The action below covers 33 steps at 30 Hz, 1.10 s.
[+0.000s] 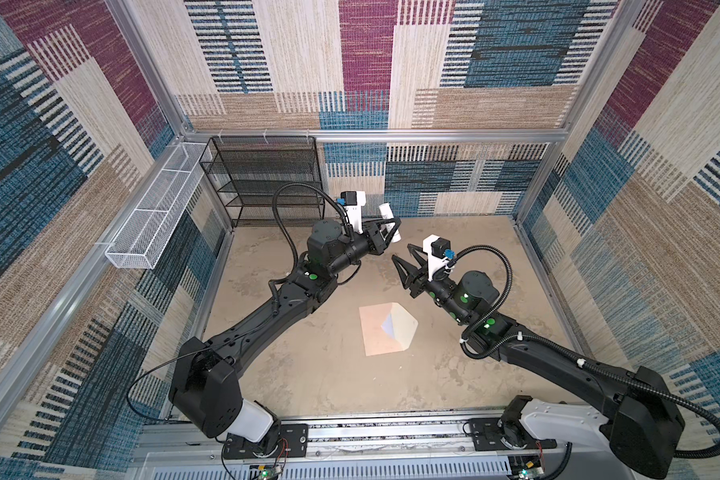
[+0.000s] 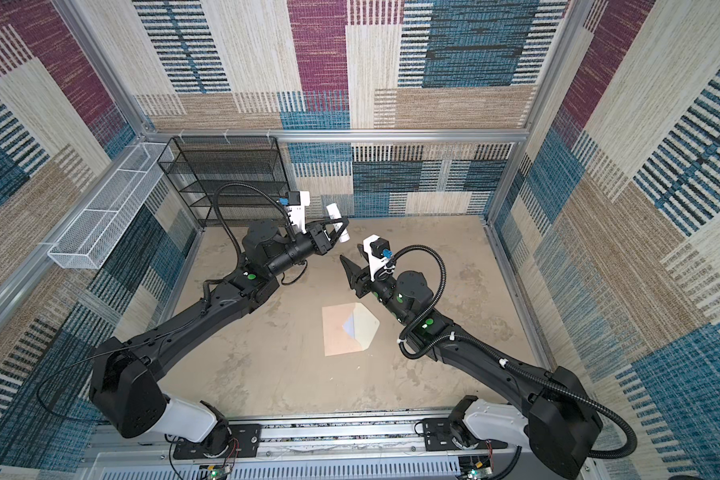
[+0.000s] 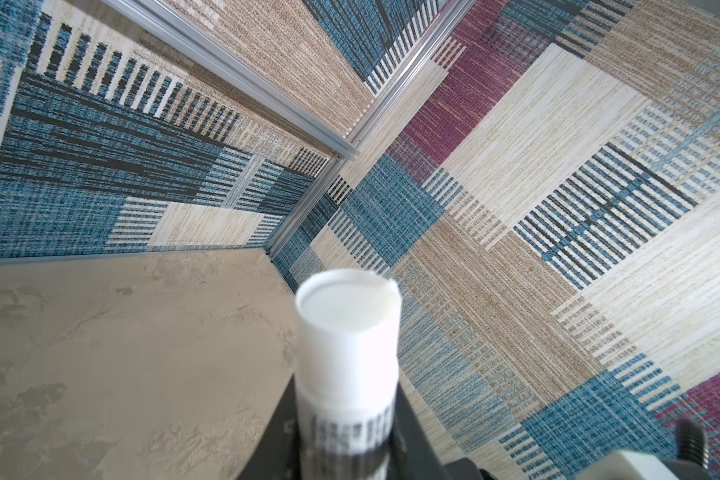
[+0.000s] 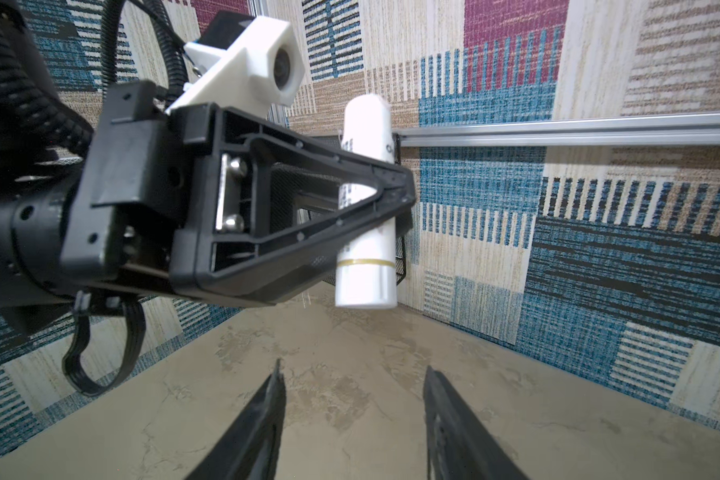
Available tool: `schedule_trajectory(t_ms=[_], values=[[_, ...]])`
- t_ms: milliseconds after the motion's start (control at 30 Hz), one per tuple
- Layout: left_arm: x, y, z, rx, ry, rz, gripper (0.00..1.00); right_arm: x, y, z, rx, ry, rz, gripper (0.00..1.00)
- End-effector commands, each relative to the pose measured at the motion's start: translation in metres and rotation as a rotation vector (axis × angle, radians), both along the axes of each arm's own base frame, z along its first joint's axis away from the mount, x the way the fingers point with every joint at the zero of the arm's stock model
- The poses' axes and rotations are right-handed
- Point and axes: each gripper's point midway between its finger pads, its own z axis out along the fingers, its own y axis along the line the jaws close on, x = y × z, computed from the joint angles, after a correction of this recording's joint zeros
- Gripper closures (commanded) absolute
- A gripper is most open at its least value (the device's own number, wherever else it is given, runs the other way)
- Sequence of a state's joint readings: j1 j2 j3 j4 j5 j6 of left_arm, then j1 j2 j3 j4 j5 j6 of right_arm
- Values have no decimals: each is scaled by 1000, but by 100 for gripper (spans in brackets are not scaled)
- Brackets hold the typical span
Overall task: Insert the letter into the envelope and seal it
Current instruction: 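Move the open right gripper to the glue stick held by the left gripper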
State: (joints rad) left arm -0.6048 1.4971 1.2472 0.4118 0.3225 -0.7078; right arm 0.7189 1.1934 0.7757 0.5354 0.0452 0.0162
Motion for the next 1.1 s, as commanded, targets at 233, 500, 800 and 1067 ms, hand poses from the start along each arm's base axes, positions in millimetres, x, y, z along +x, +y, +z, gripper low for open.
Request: schedule_trajectory(t_ms=[233, 500, 800, 1067], values=[[-10, -6, 12, -38, -28, -32, 100, 8, 6, 22, -2, -93, -17, 52], [-14, -9, 13, -33, -38, -52, 100, 14, 6, 21, -19, -92, -42, 58], [-14, -11, 9, -30, -32, -58, 100, 15, 8, 21, -39, -94, -39, 70], [-15, -14, 4, -28, -15, -76, 100, 14, 9, 23, -47, -95, -31, 74]])
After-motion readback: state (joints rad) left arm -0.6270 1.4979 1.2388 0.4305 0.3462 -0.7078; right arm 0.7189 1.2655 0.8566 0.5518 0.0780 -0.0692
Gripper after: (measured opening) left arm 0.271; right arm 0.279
